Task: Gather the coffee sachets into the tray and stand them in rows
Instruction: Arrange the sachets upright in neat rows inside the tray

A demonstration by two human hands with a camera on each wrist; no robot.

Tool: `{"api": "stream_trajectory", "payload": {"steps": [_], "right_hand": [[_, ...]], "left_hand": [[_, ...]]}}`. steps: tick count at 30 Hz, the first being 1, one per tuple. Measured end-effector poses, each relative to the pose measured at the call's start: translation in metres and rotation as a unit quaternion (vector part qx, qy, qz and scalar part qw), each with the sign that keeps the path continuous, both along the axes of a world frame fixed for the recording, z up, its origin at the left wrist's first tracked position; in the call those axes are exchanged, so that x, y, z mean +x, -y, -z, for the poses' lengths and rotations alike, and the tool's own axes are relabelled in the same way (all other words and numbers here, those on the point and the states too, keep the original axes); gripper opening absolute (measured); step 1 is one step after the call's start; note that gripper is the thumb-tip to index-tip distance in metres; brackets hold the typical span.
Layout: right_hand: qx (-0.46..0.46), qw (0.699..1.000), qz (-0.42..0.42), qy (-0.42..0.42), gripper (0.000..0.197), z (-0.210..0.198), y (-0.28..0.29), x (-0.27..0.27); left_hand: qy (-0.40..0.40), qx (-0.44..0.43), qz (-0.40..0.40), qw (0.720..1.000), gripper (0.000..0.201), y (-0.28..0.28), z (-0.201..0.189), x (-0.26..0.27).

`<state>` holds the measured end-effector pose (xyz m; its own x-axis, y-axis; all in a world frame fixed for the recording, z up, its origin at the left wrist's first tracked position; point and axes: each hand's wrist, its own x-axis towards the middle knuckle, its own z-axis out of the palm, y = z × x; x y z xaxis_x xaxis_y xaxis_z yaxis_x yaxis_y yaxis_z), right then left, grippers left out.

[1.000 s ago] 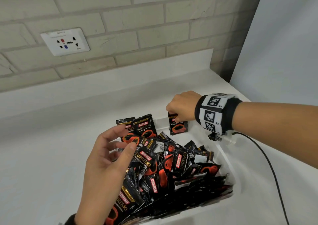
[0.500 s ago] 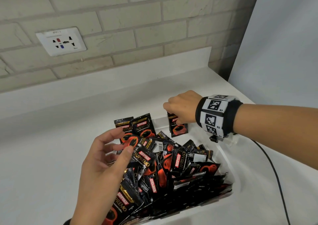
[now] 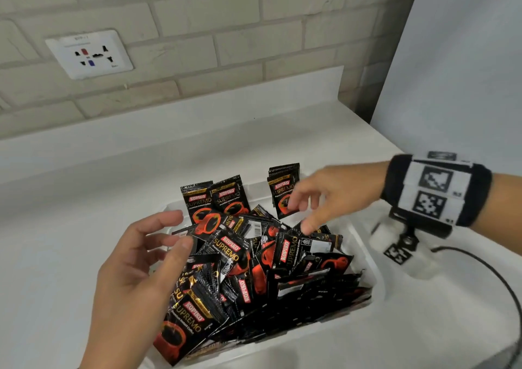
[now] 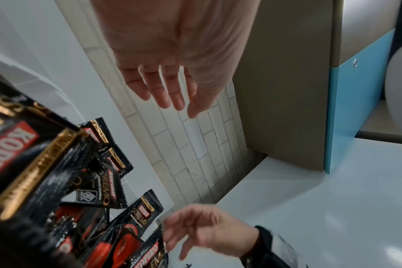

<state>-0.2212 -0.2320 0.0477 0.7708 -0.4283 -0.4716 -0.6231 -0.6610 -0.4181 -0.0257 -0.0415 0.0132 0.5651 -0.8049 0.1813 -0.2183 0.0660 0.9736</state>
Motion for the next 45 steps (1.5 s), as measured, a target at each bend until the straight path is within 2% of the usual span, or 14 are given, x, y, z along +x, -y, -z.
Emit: {"api": "stream_trajectory", "payload": {"steps": [3,5,10,14,18,21,25,27,31,34,37,41,42,45], "right_hand": [[0.054,0.996,-0.001,-0.066,0.084,0.015,-0.013,-0.013],[0.033,0.998,-0.015,-0.046,0.089,0.025,-0.018,-0.015],[-0.036,0.998,-0.048,0.022,0.063,0.035,-0.031,-0.011],[0.018,0.999,-0.012,0.047,0.048,0.036,-0.03,-0.012],[0.069,0.996,0.002,0.052,0.047,0.038,-0.03,-0.013],[0.068,0.995,0.001,0.074,0.035,0.038,-0.033,-0.014],[0.066,0.989,0.027,0.127,0.004,0.031,-0.034,-0.016],[0.07,0.984,0.035,0.161,0.007,0.025,-0.033,-0.016],[0.102,0.963,0.086,0.234,0.016,0.011,-0.025,-0.017],[0.115,0.944,0.104,0.29,0.007,0.001,-0.02,-0.014],[0.171,0.898,0.165,0.371,0.007,-0.005,-0.017,-0.009],[0.257,0.841,0.228,0.418,0.029,-0.002,-0.022,0.006],[0.275,0.834,0.233,0.418,0.027,-0.002,-0.025,0.011],[0.299,0.83,0.237,0.408,0.011,0.0,-0.039,0.03]], "left_hand": [[0.006,0.008,0.003,1.0,0.033,-0.002,0.0,-0.003],[0.015,0.01,0.006,1.0,0.034,-0.002,-0.001,-0.005],[0.023,0.017,0.005,1.0,0.033,-0.006,-0.002,-0.006],[0.023,0.022,-0.002,0.999,0.024,-0.005,-0.003,-0.006],[0.021,0.024,0.003,0.999,0.025,-0.006,-0.003,-0.005],[0.018,0.023,0.009,1.0,0.024,-0.005,-0.003,-0.005],[0.015,0.018,0.017,1.0,0.023,-0.003,-0.005,-0.009],[0.022,0.021,0.022,0.999,0.026,-0.002,-0.007,-0.01],[0.031,0.025,0.046,0.998,0.023,0.001,-0.009,-0.013],[0.027,0.019,0.066,0.997,0.022,0.006,-0.012,-0.017],[-0.011,-0.006,0.087,0.996,0.045,0.011,-0.013,-0.02],[-0.087,-0.005,0.106,0.991,0.089,0.021,-0.01,-0.019],[-0.117,0.0,0.118,0.986,0.09,0.023,-0.011,-0.019],[-0.194,-0.007,0.174,0.965,0.074,0.028,-0.014,-0.025]]}}
